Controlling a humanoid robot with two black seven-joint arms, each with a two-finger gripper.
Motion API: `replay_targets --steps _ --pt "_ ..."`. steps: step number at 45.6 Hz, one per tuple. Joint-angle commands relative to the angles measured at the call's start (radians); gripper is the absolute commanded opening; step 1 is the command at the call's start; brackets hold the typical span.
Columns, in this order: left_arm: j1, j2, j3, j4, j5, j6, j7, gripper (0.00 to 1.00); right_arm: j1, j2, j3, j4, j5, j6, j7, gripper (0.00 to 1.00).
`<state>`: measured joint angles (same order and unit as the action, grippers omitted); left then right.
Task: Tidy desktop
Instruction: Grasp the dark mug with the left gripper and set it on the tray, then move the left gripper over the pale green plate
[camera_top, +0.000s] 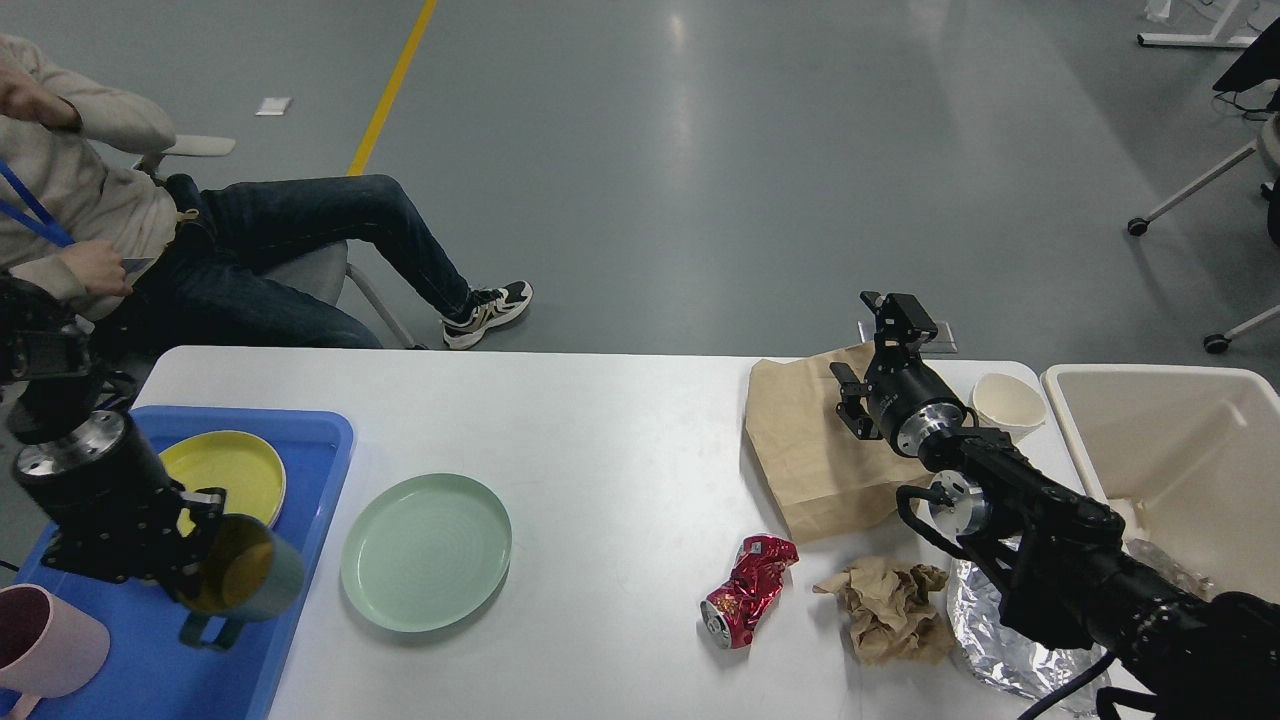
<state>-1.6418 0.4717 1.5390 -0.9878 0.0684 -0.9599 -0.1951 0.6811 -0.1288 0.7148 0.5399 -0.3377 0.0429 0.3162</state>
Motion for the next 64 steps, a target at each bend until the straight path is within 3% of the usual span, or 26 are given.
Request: replay_targets --steps 1,16,26,39,46,54,64 --pt "0.072 0.050 0.003 0.040 0.024 0.000 -0.006 0.00 0.000 0.000 0.000 0.000 0.000 0.000 0.000 1.00" --pt "0.235 0.056 -0.011 0.153 0.010 0.000 -0.012 0.00 0.000 0.000 0.000 0.000 0.000 0.000 0.000 1.00" --pt "0.249 0.045 -0.014 0.189 0.007 0.000 -0.015 0.00 0.000 0.000 0.000 0.002 0.000 0.000 0.000 1.00" --pt "0.244 0.044 -0.017 0.201 0.002 0.000 -0.020 0.16 0.000 0.000 0.000 0.002 0.000 0.000 0.000 1.00" --pt "0.246 0.039 -0.026 0.201 0.002 0.000 -0.020 0.19 0.000 0.000 0.000 0.002 0.000 0.000 0.001 1.00" --pt "0.254 0.033 -0.033 0.201 -0.012 0.000 -0.020 0.33 0.000 0.000 0.000 0.002 0.000 0.000 0.000 1.00" --pt "0.234 0.027 -0.020 0.199 -0.053 0.000 -0.020 0.77 0.000 0.000 0.000 0.002 0.000 0.000 0.000 1.00"
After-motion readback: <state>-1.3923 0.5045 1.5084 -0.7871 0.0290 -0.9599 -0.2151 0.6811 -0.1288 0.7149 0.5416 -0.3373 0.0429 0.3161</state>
